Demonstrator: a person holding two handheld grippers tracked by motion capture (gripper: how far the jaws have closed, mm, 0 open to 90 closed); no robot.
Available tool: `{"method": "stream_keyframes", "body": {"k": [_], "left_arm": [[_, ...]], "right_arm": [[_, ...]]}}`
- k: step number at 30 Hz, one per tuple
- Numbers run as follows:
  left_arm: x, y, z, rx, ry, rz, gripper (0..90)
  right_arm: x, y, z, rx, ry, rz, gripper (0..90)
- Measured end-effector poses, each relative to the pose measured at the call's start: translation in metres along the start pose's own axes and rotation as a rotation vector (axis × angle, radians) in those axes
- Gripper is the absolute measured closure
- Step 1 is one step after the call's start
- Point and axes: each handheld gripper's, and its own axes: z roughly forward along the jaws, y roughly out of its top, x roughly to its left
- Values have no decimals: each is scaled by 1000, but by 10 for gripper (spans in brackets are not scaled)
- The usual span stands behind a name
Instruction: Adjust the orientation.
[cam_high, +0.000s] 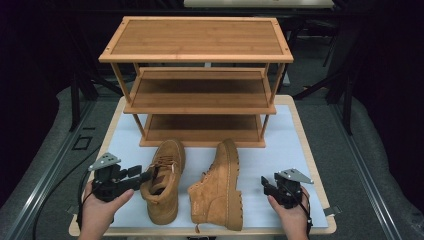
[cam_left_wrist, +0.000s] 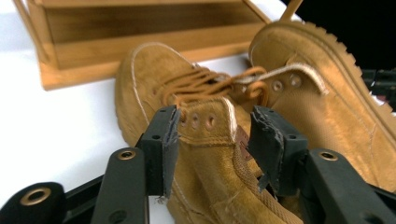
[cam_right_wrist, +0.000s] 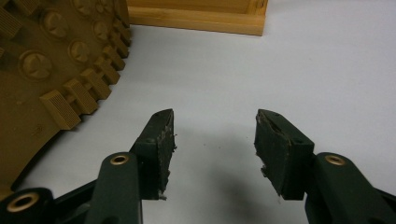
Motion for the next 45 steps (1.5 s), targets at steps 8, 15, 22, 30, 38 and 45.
{"method": "stream_keyframes", "body": {"k": [8, 15, 22, 30, 38, 45], "left_arm": [[-8, -13, 0, 6, 54, 19, 562], [-5, -8, 1, 35, 56, 38, 720], [24, 11, -3, 77, 121, 80, 779], [34, 31, 0, 212, 105, 165, 771], [32, 65, -3, 461, 136, 141, 649], [25, 81, 14, 727, 217, 159, 564]], "right_arm": [[-3, -1, 1, 2, 13, 17, 464], [-3, -1, 1, 1, 11, 18, 464], [-4, -2, 1, -5, 1, 23, 466], [-6, -2, 2, -5, 12, 42, 468], [-3, -2, 3, 6, 14, 31, 464], [-4, -3, 4, 12, 17, 38, 463]]}}
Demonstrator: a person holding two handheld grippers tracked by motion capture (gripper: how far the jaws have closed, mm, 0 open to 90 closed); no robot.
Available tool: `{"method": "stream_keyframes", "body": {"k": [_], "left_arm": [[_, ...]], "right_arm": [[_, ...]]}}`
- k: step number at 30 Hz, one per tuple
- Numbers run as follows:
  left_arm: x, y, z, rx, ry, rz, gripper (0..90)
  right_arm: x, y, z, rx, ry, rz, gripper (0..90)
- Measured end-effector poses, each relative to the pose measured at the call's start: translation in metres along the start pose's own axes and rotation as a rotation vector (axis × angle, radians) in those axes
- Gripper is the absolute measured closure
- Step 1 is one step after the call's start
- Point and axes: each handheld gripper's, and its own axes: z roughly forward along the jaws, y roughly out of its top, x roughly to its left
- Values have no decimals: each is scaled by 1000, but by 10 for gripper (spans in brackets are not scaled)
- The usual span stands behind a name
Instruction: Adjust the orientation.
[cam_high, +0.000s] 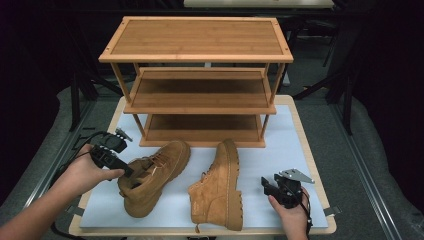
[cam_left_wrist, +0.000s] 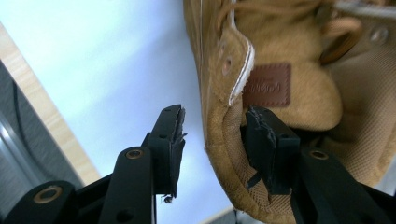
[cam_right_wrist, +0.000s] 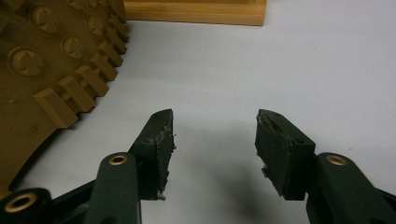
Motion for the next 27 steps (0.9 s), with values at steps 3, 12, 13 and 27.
{"method": "stream_keyframes", "body": {"k": [3, 12, 13, 27], "left_arm": [[-3, 6, 6, 53, -22, 10, 572], [6, 8, 25, 151, -51, -54, 623], [6, 8, 25, 149, -61, -62, 636], [10, 6, 30, 145, -121, -87, 748]], "right_arm": [[0, 0, 0, -1, 2, 2, 463], [0, -1, 1, 4, 0, 3, 461], [1, -1, 1, 8, 0, 2, 460], [1, -1, 3, 2, 7, 13, 461]]}}
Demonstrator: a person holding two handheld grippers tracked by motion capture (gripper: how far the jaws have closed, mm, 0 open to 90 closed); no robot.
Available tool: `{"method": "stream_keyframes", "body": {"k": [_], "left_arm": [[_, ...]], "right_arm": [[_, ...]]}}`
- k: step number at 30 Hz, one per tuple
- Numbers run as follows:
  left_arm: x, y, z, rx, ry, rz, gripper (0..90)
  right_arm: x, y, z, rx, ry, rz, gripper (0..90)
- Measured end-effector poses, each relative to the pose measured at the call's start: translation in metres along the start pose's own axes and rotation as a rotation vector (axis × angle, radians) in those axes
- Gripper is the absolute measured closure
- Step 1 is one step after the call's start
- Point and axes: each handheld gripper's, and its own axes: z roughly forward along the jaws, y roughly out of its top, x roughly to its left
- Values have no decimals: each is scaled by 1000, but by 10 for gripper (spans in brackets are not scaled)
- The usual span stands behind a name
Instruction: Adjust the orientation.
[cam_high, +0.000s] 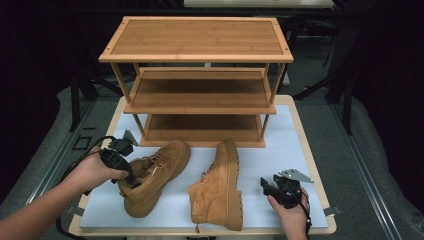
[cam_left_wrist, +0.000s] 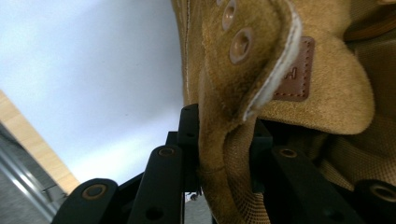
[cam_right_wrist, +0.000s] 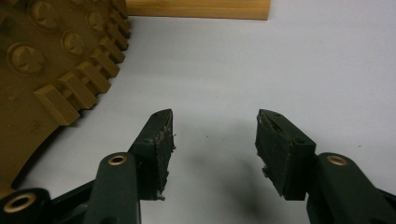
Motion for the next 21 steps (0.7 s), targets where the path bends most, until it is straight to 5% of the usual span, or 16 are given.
{"method": "stream_keyframes", "body": {"k": [6, 17, 21], "left_arm": [[6, 4, 0, 33, -60, 0, 750], [8, 11, 1, 101, -91, -10, 755], [12, 10, -1, 79, -152, -55, 779]], "right_arm": [[-1, 0, -1, 22, 6, 1, 461], [-2, -1, 0, 20, 14, 9, 458], [-3, -1, 0, 23, 12, 15, 456]]}}
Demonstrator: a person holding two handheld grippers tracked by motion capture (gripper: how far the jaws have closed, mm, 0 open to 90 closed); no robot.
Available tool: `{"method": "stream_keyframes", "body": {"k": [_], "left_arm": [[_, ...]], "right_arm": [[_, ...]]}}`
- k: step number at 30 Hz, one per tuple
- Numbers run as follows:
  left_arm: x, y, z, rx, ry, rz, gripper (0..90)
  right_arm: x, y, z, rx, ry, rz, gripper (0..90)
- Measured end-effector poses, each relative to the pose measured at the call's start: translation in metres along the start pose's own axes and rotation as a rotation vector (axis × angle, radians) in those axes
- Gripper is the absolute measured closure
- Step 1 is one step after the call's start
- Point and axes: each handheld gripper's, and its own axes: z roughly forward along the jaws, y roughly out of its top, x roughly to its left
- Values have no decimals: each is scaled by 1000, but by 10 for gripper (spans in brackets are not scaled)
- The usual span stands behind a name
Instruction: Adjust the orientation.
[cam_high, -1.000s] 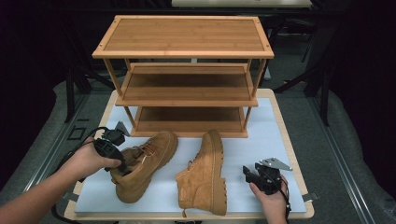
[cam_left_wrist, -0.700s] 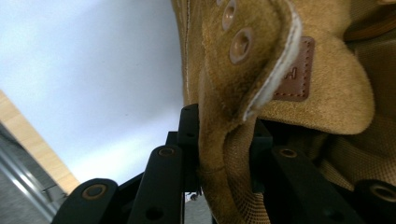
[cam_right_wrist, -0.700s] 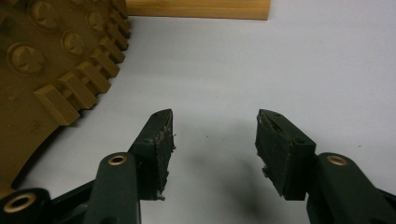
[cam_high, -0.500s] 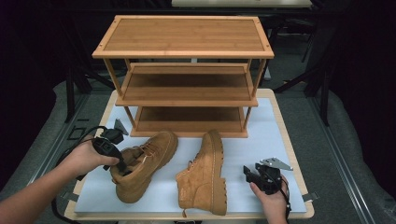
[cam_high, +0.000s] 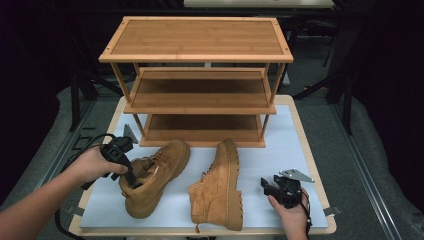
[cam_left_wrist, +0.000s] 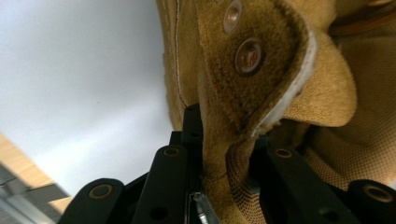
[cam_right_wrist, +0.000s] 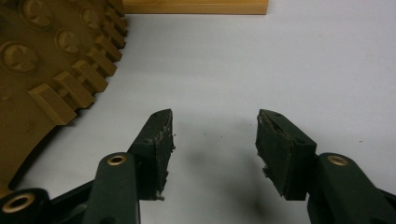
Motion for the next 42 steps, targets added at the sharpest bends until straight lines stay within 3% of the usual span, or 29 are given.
{"method": "stream_keyframes", "body": {"k": [6, 9, 11, 14, 18, 24, 28, 30, 39, 42], "left_arm": [[16, -6, -4, -77, -174, -103, 794], [21, -10, -6, -132, -267, -136, 796], [22, -13, -8, -171, -301, -152, 798], [24, -18, -11, -198, -355, -154, 801], [25, -26, -19, -233, -414, -193, 802], [16, -39, -48, -282, -389, -168, 801], [14, -47, -65, -301, -412, -159, 799], [11, -50, -70, -315, -397, -156, 799], [-3, -61, -95, -314, -341, -147, 799], [-6, -65, -107, -318, -340, -145, 799]], "right_arm": [[0, 0, 0, -3, 0, 8, 457], [-1, 0, 1, -11, 4, 13, 457], [-1, 0, 0, -2, 2, 12, 457], [-2, 0, 1, 0, 3, 17, 457], [-2, 0, 1, 9, 1, 22, 456], [-3, 0, 1, 4, 1, 30, 456], [-4, 0, 0, -2, 2, 39, 456], [-4, 0, 0, -9, 5, 46, 456], [-6, 0, -1, -6, 3, 60, 457], [-6, 0, 0, -11, 6, 62, 457]]}}
